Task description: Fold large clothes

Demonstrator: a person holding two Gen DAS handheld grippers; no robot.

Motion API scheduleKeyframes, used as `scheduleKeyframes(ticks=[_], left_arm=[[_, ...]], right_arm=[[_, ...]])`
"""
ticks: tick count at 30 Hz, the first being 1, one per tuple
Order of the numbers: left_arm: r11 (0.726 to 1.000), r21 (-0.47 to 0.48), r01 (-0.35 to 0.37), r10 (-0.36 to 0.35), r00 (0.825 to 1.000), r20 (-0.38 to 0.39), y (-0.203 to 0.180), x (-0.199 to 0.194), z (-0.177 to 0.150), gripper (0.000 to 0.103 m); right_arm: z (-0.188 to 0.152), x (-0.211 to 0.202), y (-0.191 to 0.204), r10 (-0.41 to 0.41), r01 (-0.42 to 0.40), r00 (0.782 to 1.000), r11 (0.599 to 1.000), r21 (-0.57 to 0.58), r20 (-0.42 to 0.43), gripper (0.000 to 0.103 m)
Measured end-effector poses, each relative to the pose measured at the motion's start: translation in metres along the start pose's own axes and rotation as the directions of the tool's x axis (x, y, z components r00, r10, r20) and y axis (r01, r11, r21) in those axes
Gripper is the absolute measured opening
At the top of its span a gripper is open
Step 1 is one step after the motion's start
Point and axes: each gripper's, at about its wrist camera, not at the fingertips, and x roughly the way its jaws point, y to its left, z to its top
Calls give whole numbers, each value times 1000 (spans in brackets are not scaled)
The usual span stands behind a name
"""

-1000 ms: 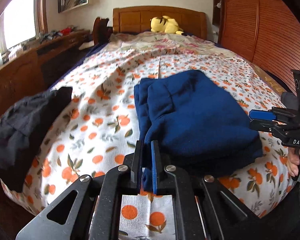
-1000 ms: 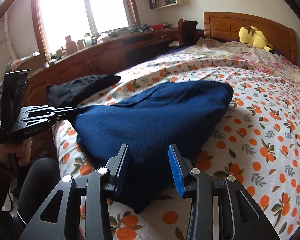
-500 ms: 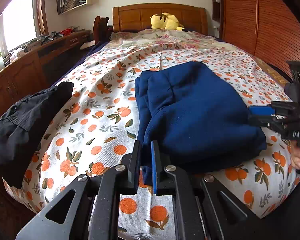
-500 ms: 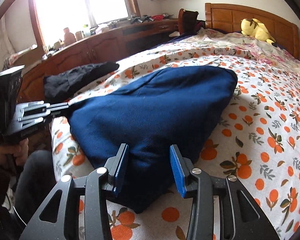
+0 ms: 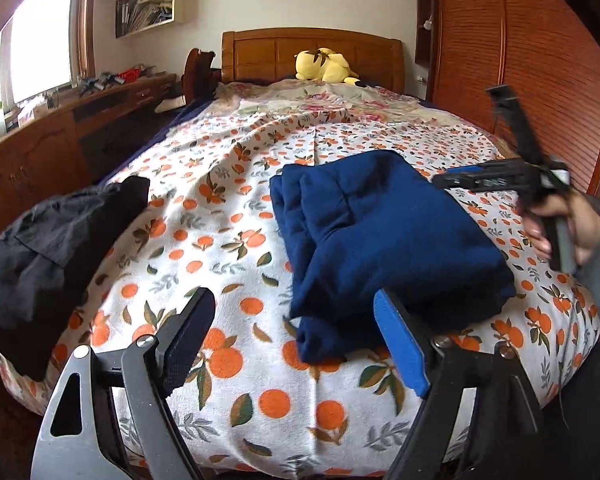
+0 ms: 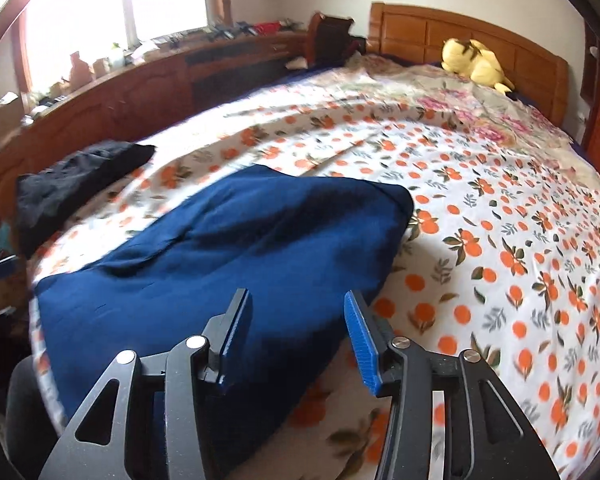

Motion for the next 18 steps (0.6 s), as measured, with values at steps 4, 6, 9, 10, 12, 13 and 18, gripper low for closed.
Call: scheduleKeyframes(ticks=[4,6,9,10,12,13,18], left_arm=[[1000,-20,2,-2,1000,-24,10,9,-10,82],[999,-28,16,-17,999,-38,14,15,-14,82],[999,-33,39,-40,998,-48,14,20,-18,82],[998,-33,44,-46,998,-48,13,21,-18,82],[998,-33,58,-59,997,-48,11,23,-17,82],[997,-32,63,-65,997,-48,11,24,-16,82],[997,-13,80,-80,995,-58,4,33,-15,82]], right_arm=[[17,41,-6,-54,54,996,999,4,-65,57],[22,54,-12,-67,68,994,998,16,-81,63],[30,69,-20,-77,81,992,996,34,-96,75],[33,74,-23,-80,85,991,996,40,-105,78],[36,81,-29,-71,79,990,995,60,-119,79],[38,85,-31,-66,75,990,995,72,-125,80],[44,103,-39,-44,60,988,993,105,-147,82]])
